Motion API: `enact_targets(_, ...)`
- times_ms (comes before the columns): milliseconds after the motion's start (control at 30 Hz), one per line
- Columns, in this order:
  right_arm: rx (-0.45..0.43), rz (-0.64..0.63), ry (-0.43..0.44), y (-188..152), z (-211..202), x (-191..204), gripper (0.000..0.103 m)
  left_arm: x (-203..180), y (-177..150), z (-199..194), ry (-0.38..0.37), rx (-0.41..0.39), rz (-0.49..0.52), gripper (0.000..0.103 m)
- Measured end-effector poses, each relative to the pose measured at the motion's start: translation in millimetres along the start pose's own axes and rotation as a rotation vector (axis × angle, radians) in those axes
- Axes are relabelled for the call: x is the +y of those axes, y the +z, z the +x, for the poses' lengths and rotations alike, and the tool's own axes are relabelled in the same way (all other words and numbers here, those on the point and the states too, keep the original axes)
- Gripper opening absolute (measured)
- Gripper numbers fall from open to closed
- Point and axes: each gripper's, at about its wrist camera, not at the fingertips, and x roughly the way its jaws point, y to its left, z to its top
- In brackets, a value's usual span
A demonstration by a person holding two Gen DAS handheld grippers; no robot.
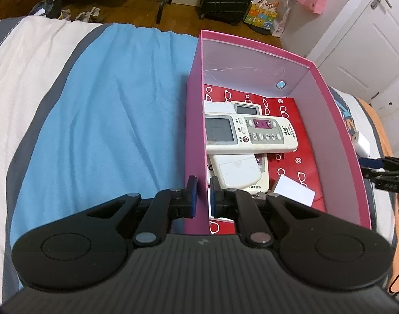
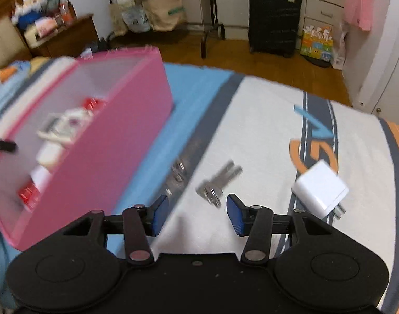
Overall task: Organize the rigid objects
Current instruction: 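Grasp the silver keys by their ring with the right gripper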
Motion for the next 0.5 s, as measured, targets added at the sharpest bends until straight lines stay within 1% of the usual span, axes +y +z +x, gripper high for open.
enact_targets(100, -0.002, -0.031, -0.008, -5.8, 15.7, -2.6, 0.055, -1.2, 0.1, 0.4, 0.006, 0.002, -0.001, 0.009)
enact_targets(233, -0.057, -0.067, -0.051, -7.2, 28.9, -8.8, 0.056, -1.4, 0.2, 0.9, 0.005, 0.002, -0.001, 0.009)
enact_targets(300, -0.063, -0.083, -0.053, -5.5, 40.5, -9.2, 0.057, -1.4, 0.4, 1.0, 0.006, 0.002, 0.001, 0.009)
enact_targets(333, -0.072, -0.072, -0.047, -5.7, 45.3, -9.2, 0.06, -1.3, 0.2, 0.8, 0.005, 0.002, 0.0, 0.009)
enact_targets(400, -0.126, -0.025, -0.051, -8.1, 51.0, -8.7, 0.061, -1.0, 0.4, 0.7, 0.006, 0.002, 0.0, 0.009)
enact_targets(433, -0.125, -0.057, -0.072, -7.3, 50.7, -2.9, 0.057, -1.3, 0.4, 0.7, 0.005, 0.002, -0.001, 0.009)
enact_targets(467, -0.122, -0.1, -0.082, -5.8, 49.4, 2.5, 0.05, -1.4, 0.4, 0.8, 0.006, 0.002, -0.002, 0.009)
enact_targets(500, -0.121, -0.115, -0.087, -4.4, 46.3, 6.2, 0.034, -0.9, 0.7, 0.8, 0.006, 0.003, -0.002, 0.009)
